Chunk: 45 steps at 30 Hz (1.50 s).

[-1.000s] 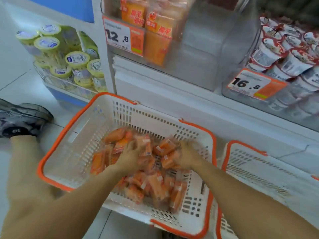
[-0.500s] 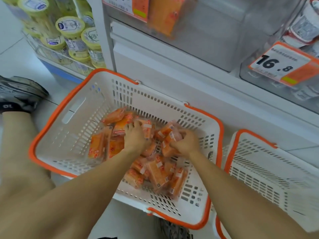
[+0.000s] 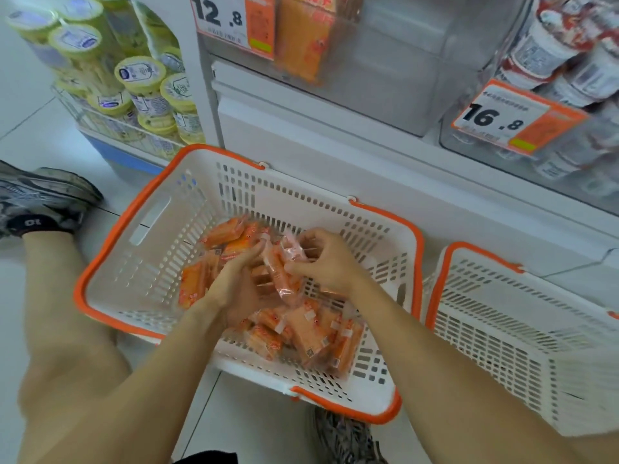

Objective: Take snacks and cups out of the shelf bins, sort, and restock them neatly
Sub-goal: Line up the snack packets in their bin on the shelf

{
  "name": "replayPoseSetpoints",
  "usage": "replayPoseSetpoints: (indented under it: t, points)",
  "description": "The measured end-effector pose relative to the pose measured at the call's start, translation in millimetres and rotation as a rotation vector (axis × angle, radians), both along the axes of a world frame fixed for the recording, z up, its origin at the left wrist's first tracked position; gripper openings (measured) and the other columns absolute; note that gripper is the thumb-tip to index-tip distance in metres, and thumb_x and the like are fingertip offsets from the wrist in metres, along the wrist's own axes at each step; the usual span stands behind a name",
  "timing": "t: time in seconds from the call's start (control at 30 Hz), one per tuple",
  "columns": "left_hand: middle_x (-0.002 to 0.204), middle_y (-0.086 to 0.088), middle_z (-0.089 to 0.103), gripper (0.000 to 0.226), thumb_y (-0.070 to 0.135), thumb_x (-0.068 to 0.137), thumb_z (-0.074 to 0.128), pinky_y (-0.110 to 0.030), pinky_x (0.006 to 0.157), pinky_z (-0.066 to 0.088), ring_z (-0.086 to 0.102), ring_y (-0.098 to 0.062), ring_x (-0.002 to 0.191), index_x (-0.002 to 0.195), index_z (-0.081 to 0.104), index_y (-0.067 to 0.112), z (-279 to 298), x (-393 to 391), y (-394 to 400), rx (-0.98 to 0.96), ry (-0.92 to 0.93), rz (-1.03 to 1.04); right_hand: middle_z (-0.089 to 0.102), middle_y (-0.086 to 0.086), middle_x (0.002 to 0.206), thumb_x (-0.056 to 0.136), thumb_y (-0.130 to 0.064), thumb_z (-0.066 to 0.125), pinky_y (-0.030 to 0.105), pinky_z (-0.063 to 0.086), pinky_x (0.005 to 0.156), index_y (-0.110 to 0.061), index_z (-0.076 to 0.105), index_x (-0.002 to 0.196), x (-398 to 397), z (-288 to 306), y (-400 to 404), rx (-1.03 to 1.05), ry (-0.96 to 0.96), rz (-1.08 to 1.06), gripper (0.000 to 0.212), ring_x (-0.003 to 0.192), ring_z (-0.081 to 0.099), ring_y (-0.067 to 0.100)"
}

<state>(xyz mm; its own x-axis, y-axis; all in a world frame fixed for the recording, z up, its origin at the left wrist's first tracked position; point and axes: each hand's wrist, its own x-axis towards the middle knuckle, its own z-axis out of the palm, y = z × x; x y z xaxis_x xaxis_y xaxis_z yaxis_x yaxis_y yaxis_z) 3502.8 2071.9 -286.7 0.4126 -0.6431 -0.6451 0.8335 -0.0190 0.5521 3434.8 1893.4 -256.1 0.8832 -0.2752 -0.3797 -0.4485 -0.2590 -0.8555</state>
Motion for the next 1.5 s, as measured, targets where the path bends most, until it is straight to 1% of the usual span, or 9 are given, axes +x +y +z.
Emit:
replayPoseSetpoints:
  t: [0.17,0.33,0.47,0.57,0.77,0.93,1.07,1.33,1.5]
  points:
    - [0.096,-0.014,0.074,0.055,0.05,0.096,0.056,-0.045,0.08,0.057,0.071,-0.03,0.085,0.118,0.068,0.0,-7,3,-4,0.163,-0.007,-0.056,0.077,-0.005,0.103,0.08,-0.016,0.083,0.029,0.054,0.097,-0.018,0.08,0.097,-15,-7,11,0.103,0.054,0.187,0.017,0.102,0.07,0.014]
    - [0.099,-0.018,0.075,0.042,0.019,0.083,0.078,-0.059,0.083,0.057,0.073,-0.037,0.088,0.118,0.061,0.003,-18,5,2,0.397,-0.069,-0.098,0.068,-0.008,0.118,0.088,-0.018,0.074,0.037,0.049,0.104,-0.028,0.072,0.092,-7,-38,-3,-0.191,0.099,-0.258,0.011,0.108,0.063,0.009]
    - [0.1,-0.017,0.076,0.047,0.024,0.081,0.081,-0.06,0.088,0.055,0.073,-0.038,0.091,0.12,0.059,0.007,-24,5,8,0.374,-0.001,-0.078,0.056,-0.012,0.126,0.083,-0.031,0.08,0.034,0.055,0.089,-0.018,0.051,0.131,-11,-69,-34,-0.271,0.204,-0.455,0.058,0.114,0.058,0.014]
    - [0.097,-0.018,0.076,0.039,0.02,0.085,0.077,-0.057,0.081,0.058,0.074,-0.037,0.087,0.116,0.058,0.009,-25,1,9,0.386,0.019,-0.024,0.06,-0.008,0.132,0.074,-0.039,0.086,0.045,0.053,0.1,-0.019,0.049,0.132,-8,-90,-41,-0.264,0.234,-0.47,0.071,0.119,0.06,0.018]
    - [0.093,-0.015,0.077,0.039,0.023,0.085,0.077,-0.054,0.082,0.059,0.075,-0.034,0.085,0.116,0.058,0.009,-30,-2,10,0.446,-0.026,-0.021,0.068,-0.006,0.099,0.078,-0.03,0.086,0.032,0.053,0.086,-0.018,0.067,0.103,0,-87,-31,-0.347,0.311,-0.376,0.034,0.094,0.065,0.015]
    - [0.095,-0.019,0.076,0.047,0.034,0.084,0.078,-0.054,0.076,0.06,0.074,-0.038,0.084,0.117,0.059,0.007,-12,-6,14,0.439,-0.046,0.019,0.052,-0.009,0.059,0.081,-0.042,0.078,0.023,0.038,0.05,-0.023,0.052,0.065,1,-41,-16,-0.42,0.279,-0.196,0.036,0.055,0.052,0.009]
    - [0.098,-0.02,0.075,0.054,0.038,0.081,0.079,-0.048,0.071,0.06,0.074,-0.038,0.083,0.121,0.06,0.008,27,-10,14,0.343,-0.112,0.078,0.056,0.0,0.077,0.079,-0.041,0.08,0.042,0.055,0.065,-0.016,0.05,0.077,24,49,-12,-0.43,0.208,0.065,0.039,0.071,0.061,0.017]
    - [0.115,-0.024,0.069,0.05,0.04,0.098,0.055,-0.039,0.07,0.059,0.071,-0.034,0.094,0.129,0.062,0.002,124,-18,-12,-0.04,-0.277,0.242,0.065,-0.004,0.1,0.07,-0.036,0.09,0.033,0.054,0.083,-0.018,0.066,0.084,-7,196,-4,-0.547,-0.356,0.352,0.032,0.096,0.063,0.012]
    - [0.119,-0.024,0.068,0.05,0.041,0.1,0.048,-0.044,0.082,0.06,0.068,-0.038,0.104,0.129,0.063,0.003,174,-24,-24,-0.179,-0.395,0.248,0.068,-0.009,0.118,0.075,-0.04,0.087,0.039,0.055,0.095,-0.019,0.08,0.08,-29,207,-13,-0.287,-0.363,0.106,0.022,0.107,0.064,0.002]
